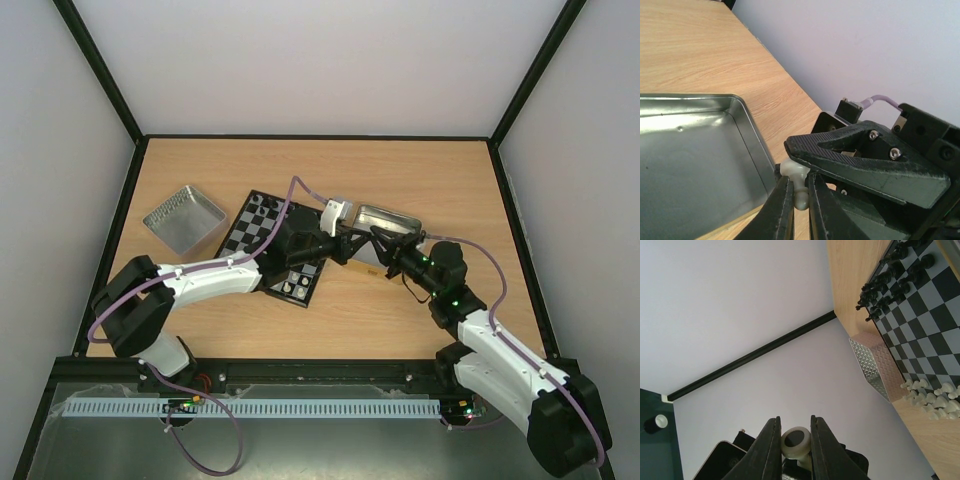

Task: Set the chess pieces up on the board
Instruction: Place the chess piece on the chessboard.

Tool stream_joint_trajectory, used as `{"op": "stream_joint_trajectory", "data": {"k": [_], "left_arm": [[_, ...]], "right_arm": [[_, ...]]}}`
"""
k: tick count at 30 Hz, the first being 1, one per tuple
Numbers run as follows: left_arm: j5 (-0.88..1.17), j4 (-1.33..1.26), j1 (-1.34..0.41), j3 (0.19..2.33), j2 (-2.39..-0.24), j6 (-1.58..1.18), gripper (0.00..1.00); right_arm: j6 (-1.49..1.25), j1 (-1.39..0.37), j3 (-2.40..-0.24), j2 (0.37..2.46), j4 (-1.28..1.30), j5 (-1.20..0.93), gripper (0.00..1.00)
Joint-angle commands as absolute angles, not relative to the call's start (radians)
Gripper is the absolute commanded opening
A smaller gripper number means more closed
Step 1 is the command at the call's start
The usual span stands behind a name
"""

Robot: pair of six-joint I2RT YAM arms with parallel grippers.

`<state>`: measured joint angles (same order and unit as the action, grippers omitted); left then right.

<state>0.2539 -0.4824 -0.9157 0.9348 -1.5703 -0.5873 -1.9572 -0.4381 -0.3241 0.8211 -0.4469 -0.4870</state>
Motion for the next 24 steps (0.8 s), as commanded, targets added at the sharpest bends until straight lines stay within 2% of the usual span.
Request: {"op": "stream_joint_trajectory", "data": {"k": [1,3,9,11,14,18,24], "left_arm": [[0.243,-0.513,-0.918,0.922,-1.543,-0.57,0.03],[0.22,-0.491,-0.918,0.929,-1.536,-0.568,0.02],[0.157,-0.247,-0.904,0.996,-1.508,-0.544,0.02],[0.147,-0.12,-0.887,1.018,-1.481,-0.531,0.02],[0.144,0.079,-0.855,1.049,-1.426,-0.493,0.02],[0.128,0.391,-0.791,1.12,-1.364,-0.436,0.02],[0.212,0.748,-0.592,1.236,-1.383,-0.357,0.02]], "right_arm": [[-1.959,-0.442,-0.321,0.802,-0.493,-0.5,0.12],[-1.927,-0.442,-0.337,0.804,-0.464,-0.497,0.18],[-1.72,-0.442,-0.431,0.804,-0.26,-0.423,0.53],[-1.624,-0.442,-0.477,0.807,-0.172,-0.38,0.6],[-1.493,-0.442,-0.53,0.811,-0.063,-0.308,0.64],[-1.369,-0.442,-0.568,0.817,0.046,-0.214,0.65],[-1.273,-0.442,-0.606,0.846,0.105,-0.156,0.65]]}}
